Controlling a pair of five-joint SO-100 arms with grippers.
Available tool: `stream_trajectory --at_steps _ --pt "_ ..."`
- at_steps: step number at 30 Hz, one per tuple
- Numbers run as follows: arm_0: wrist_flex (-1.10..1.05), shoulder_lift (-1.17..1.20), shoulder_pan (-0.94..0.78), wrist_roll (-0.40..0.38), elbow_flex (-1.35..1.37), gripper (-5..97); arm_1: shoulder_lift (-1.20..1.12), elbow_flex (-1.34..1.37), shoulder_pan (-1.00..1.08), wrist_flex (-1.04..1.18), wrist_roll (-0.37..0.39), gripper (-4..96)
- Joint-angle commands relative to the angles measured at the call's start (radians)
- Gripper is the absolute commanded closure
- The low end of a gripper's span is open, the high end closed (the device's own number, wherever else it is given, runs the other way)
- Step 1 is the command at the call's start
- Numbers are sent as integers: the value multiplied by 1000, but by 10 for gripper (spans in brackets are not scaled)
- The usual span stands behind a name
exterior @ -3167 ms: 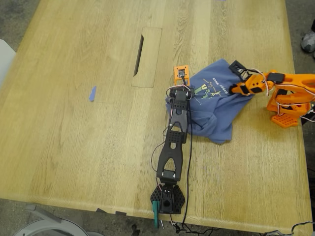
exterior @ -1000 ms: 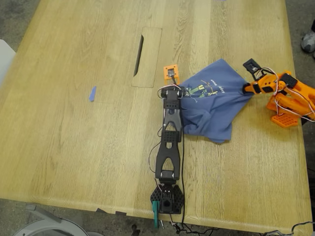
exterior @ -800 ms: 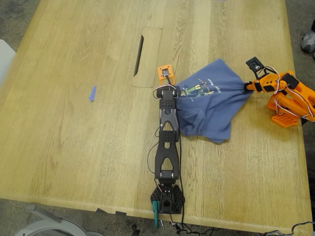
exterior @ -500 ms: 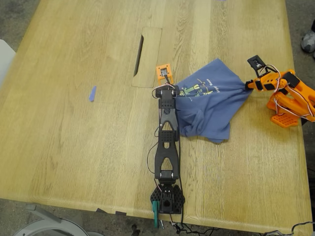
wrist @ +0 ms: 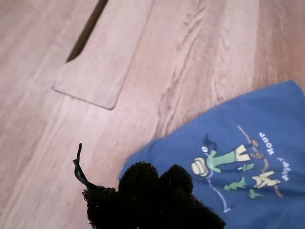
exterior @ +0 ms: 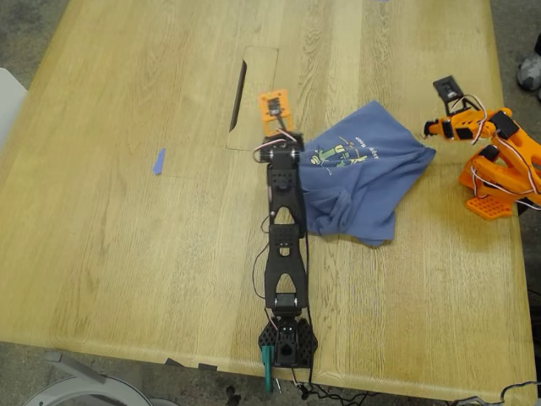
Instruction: Fold a T-shirt
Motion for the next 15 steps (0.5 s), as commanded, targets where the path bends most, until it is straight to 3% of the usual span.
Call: stream_trajectory --at_steps 1,12,15 --pt "63 186 -91 9 -58 918 5 -51 97 -23 -17 911" --pt "181 321 -555 40 -49 918 94 -20 532 3 -38 911" --pt "181 480 -701 49 120 918 147 8 630 37 -43 911"
